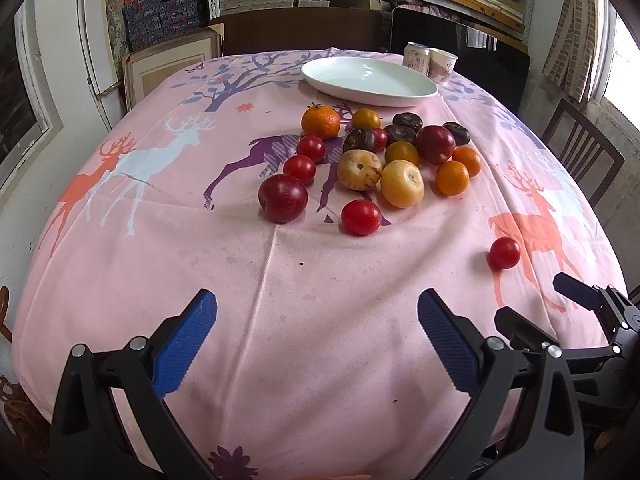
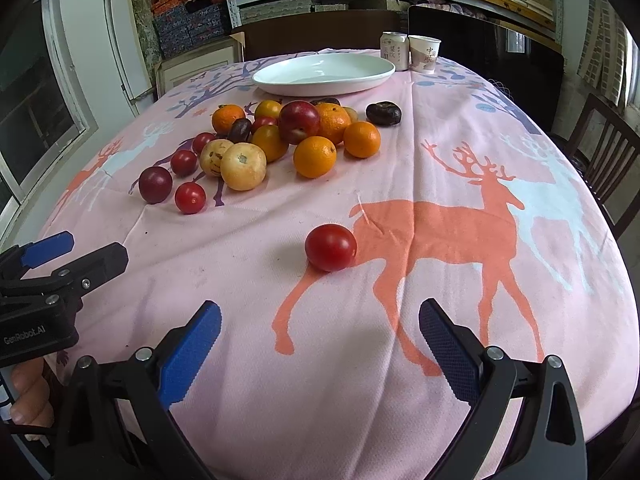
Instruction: Organize fruits
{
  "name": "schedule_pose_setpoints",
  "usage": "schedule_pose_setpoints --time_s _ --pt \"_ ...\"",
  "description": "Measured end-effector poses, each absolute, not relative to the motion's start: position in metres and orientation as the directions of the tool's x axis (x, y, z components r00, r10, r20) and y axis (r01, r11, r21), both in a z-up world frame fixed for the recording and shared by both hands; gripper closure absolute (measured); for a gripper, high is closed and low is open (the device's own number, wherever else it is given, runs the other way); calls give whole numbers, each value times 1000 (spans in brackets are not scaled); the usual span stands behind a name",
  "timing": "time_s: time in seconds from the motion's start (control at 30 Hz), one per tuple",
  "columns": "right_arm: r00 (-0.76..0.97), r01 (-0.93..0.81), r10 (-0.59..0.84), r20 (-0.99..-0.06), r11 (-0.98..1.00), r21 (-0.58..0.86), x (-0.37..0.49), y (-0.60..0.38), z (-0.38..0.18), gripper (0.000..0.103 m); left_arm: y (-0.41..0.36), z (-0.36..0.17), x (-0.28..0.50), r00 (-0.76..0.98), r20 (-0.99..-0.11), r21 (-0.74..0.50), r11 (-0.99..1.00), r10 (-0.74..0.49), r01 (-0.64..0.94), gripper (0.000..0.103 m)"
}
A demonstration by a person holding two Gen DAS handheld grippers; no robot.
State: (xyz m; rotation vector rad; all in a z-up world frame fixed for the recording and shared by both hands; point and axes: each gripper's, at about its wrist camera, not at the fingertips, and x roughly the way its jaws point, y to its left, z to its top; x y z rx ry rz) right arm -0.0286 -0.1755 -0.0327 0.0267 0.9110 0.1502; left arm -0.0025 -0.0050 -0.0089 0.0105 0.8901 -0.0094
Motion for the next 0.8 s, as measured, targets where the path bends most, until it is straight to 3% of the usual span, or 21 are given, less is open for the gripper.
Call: schedule_pose_setpoints --time_s 0.8 --pt "599 -125 148 -787 988 91 -28 -175 -35 4 -7 -8 -4 629 -778 6 1000 -7 18 4"
